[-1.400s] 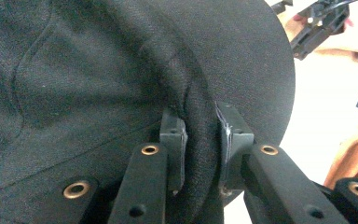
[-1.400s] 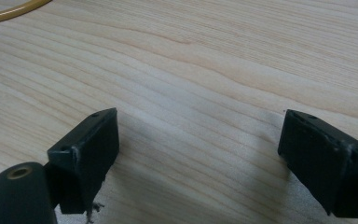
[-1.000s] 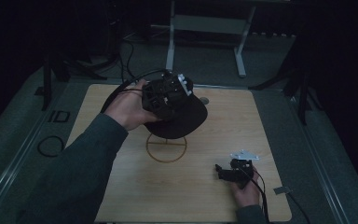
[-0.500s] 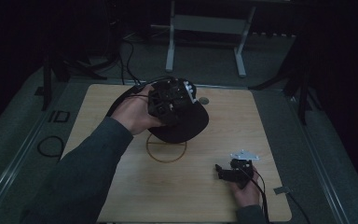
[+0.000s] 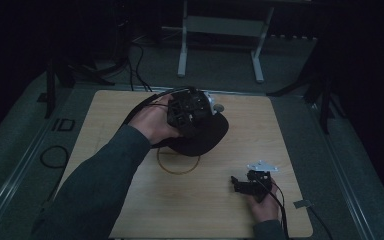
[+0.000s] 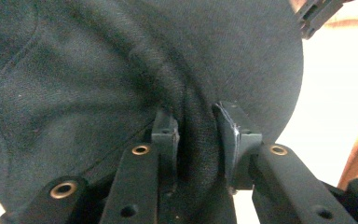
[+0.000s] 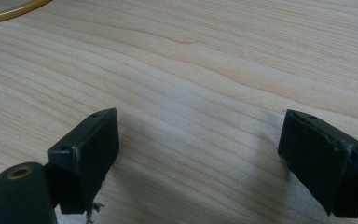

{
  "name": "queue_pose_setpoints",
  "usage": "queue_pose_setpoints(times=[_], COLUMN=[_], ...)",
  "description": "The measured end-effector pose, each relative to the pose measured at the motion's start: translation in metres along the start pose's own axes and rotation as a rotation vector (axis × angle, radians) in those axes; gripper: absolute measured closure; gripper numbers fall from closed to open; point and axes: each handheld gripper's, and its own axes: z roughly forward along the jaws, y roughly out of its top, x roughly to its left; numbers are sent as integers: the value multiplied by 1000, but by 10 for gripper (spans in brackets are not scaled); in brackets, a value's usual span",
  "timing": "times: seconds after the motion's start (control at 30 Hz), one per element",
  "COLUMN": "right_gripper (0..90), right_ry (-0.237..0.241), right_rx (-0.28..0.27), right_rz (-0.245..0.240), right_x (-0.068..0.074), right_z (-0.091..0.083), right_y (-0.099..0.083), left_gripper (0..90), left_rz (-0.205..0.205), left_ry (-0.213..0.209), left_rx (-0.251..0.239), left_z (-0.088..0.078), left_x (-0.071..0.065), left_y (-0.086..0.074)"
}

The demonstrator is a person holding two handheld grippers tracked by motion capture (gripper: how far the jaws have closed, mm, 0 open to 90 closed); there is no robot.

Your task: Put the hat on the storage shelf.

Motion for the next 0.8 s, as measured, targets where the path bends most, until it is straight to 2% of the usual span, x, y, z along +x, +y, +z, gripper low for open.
queue_pose_setpoints(times=[0.1,0.13,0.27,0.3,0.43,0.57,0.8], right_gripper=[123,123,123,123,123,123,123], right_ry=[1,1,2,3,3,4,5], right_rx=[0,1,1,0,1,1,1], right_rz=[-1,-2,-2,-3,-2,-2,-2], right_x=[0,0,0,0,0,0,0], right_z=[0,0,0,0,0,0,0], right_y=[0,0,0,0,0,0,0], left_gripper=[669,663,612,585,505,474,472], left_rz=[-3,-13,-11,-31,-50,-59,-76], left_ry=[-13,-6,2,-26,-17,-2,-10], left_rx=[-13,-23,-35,-81,-118,-122,-112], left_z=[2,2,2,-1,-7,-9,-5], left_x=[2,2,2,1,2,3,7], left_y=[1,2,3,5,7,4,-3])
